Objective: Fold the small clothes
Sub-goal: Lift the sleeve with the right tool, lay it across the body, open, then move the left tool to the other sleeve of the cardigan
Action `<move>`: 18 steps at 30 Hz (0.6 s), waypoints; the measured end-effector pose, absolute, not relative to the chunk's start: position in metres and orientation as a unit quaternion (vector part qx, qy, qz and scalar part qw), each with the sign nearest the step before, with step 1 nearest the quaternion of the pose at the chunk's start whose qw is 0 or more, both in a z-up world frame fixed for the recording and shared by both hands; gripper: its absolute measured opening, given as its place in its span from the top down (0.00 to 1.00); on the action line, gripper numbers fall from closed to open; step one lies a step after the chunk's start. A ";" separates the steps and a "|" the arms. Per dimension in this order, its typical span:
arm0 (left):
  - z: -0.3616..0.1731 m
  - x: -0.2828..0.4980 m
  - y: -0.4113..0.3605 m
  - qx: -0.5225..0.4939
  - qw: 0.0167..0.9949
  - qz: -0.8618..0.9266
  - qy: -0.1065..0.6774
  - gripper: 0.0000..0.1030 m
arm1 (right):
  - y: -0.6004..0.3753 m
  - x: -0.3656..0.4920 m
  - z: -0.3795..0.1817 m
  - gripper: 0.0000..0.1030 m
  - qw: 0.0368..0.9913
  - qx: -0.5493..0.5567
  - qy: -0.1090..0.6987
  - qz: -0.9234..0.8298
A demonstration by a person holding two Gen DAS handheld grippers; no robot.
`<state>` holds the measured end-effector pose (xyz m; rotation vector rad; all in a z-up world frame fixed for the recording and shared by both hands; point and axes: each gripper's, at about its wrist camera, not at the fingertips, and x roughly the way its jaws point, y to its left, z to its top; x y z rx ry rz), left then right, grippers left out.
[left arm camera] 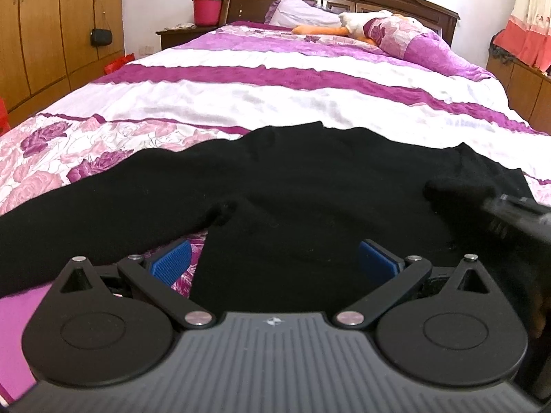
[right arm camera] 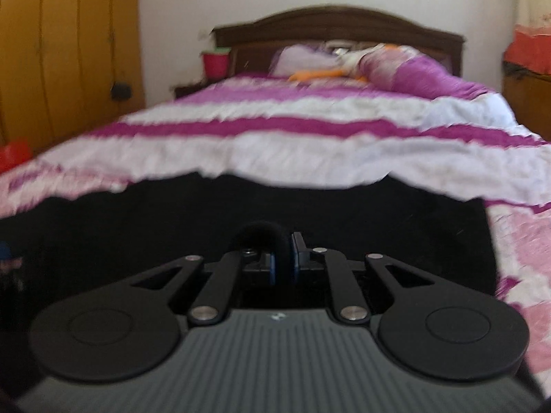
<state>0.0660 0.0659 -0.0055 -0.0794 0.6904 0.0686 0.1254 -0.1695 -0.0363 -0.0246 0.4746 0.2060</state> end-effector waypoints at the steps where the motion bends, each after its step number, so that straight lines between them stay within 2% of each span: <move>1: -0.007 0.067 0.066 -0.040 0.939 0.034 0.339 0.00 | -0.164 0.125 -0.041 0.82 0.963 -0.022 0.247 0.106; 4: -0.010 0.070 0.067 -0.039 0.939 0.038 0.339 0.00 | -0.157 0.118 -0.047 0.77 0.960 -0.045 0.258 0.100; 6: -0.011 0.070 0.067 -0.037 0.939 0.040 0.340 0.00 | -0.155 0.112 -0.045 0.67 0.960 -0.052 0.259 0.096; 8: -0.011 0.070 0.067 -0.037 0.939 0.040 0.340 0.00 | -0.160 0.106 -0.040 0.48 0.958 -0.036 0.269 0.093; 11: -0.010 0.070 0.065 -0.035 0.940 0.036 0.337 0.00 | -0.172 0.092 -0.033 0.44 0.953 -0.001 0.286 0.102; 18: 0.003 0.069 0.043 -0.032 0.945 0.004 0.327 0.00 | -0.208 0.056 -0.011 0.43 0.953 0.041 0.277 0.117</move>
